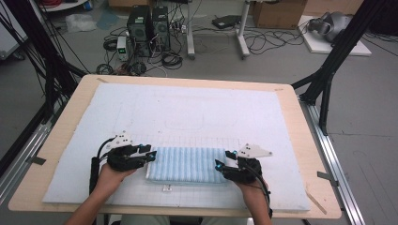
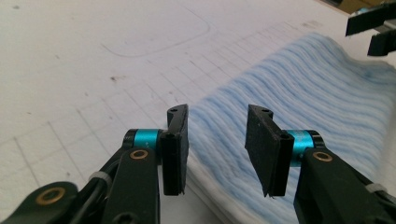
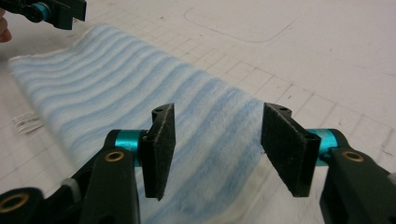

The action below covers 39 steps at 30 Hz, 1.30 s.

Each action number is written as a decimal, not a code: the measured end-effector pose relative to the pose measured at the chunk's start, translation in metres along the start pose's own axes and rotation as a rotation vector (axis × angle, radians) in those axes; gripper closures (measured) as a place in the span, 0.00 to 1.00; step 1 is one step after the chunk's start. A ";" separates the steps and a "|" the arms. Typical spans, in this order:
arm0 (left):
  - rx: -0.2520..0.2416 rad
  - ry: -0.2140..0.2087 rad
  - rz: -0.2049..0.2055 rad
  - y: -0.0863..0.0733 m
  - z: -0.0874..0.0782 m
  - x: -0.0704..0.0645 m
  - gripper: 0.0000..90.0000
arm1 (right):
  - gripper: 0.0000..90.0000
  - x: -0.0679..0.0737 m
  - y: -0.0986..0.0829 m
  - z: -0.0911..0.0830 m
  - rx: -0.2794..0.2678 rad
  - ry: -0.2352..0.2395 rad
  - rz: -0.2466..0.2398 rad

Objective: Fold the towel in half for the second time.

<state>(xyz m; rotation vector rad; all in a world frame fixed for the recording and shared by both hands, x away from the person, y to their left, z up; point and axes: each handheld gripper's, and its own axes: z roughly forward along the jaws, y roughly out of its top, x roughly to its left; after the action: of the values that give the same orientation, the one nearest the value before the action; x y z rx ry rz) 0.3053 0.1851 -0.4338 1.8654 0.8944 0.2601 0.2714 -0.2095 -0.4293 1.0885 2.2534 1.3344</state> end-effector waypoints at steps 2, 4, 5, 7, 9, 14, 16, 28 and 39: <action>0.018 0.010 0.000 0.002 0.007 0.004 0.65 | 0.49 -0.005 0.004 0.013 0.023 0.010 -0.010; 0.036 0.015 -0.010 0.003 0.014 0.007 0.66 | 0.48 -0.008 0.009 0.025 0.055 -0.002 -0.022; 0.050 0.020 -0.007 0.003 0.016 0.008 0.66 | 0.48 -0.010 0.010 0.031 0.079 -0.008 -0.037; 0.092 0.035 0.013 0.001 0.022 0.008 0.66 | 0.49 -0.010 0.010 0.038 0.122 -0.022 -0.064; 0.118 0.046 0.015 -0.001 0.027 0.008 0.65 | 0.48 -0.013 0.008 0.041 0.143 -0.024 -0.092; 0.120 0.053 -0.004 -0.002 0.029 0.010 0.59 | 0.43 -0.020 0.007 0.038 0.135 -0.007 -0.097; 0.107 0.049 -0.008 -0.003 0.027 0.012 0.58 | 0.41 -0.021 0.006 0.035 0.121 -0.007 -0.099; -0.083 0.029 -0.037 0.002 -0.002 0.029 0.38 | 0.25 -0.041 0.005 -0.001 -0.025 -0.097 -0.012; -0.186 0.026 -0.061 0.005 -0.021 0.045 0.20 | 0.14 -0.060 -0.004 -0.025 -0.087 -0.186 0.037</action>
<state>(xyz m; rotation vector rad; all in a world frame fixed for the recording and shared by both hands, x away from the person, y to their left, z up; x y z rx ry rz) 0.3281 0.2295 -0.4293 1.6638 0.9116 0.3205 0.2948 -0.2707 -0.4263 1.1773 2.0326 1.2765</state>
